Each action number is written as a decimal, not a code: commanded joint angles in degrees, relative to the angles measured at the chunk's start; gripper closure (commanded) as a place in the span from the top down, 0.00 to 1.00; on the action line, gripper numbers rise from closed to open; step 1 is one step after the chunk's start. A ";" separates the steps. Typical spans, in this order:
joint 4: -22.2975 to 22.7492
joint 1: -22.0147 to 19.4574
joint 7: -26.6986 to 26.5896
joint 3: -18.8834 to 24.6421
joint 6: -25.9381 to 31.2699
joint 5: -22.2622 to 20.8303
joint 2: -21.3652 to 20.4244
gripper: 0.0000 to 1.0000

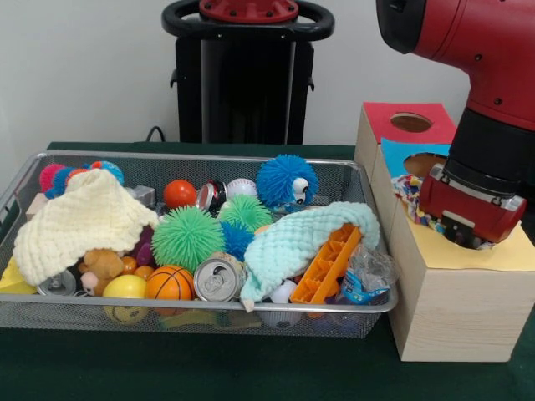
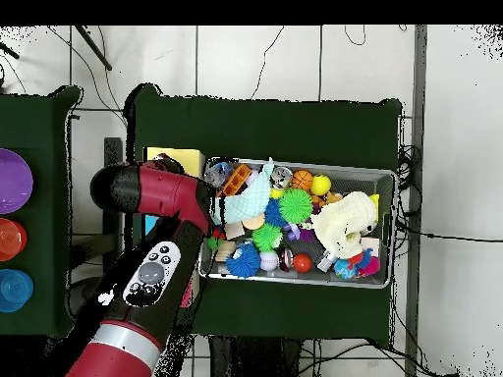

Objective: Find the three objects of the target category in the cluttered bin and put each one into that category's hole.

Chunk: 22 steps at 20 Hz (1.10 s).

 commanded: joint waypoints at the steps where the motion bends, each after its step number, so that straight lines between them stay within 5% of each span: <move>1: 4.79 -1.88 12.33 4.32 13.35 -0.10 -2.24 0.00; 22: 6.06 -1.29 11.83 3.45 17.97 -1.35 -7.16 0.00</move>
